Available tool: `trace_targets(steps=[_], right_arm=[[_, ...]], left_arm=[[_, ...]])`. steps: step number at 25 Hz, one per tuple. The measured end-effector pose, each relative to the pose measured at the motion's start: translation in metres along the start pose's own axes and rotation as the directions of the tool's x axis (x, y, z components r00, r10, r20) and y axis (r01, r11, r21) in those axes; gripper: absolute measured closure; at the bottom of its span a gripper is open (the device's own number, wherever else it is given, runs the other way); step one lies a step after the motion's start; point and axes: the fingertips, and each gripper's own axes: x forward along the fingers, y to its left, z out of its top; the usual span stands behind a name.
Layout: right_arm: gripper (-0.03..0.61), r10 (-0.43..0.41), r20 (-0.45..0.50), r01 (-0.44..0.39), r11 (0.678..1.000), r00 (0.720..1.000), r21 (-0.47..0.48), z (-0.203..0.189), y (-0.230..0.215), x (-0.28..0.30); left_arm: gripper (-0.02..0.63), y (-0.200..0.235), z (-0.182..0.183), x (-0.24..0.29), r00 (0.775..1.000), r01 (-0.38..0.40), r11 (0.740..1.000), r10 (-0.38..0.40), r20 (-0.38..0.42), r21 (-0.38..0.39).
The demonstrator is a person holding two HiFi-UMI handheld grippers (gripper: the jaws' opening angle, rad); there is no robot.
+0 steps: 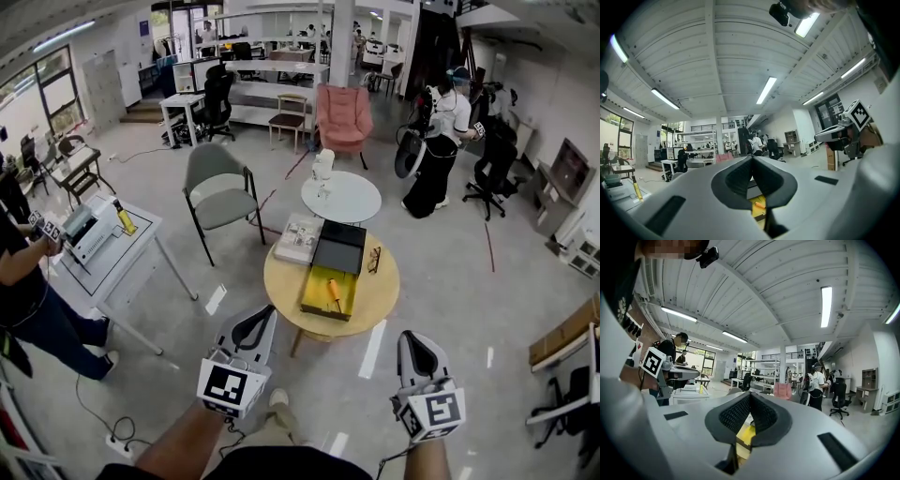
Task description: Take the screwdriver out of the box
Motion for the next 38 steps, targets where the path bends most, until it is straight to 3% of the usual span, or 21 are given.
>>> trace_targets(steps=[38], right_arm=[[0.565, -0.02, -0.075, 0.024, 0.999, 0.997, 0.049, -0.016, -0.062, 0.173]], left_arm=[[0.601, 0.08, -0.04, 0.166, 0.995, 0.074, 0.997, -0.075, -0.067, -0.015]])
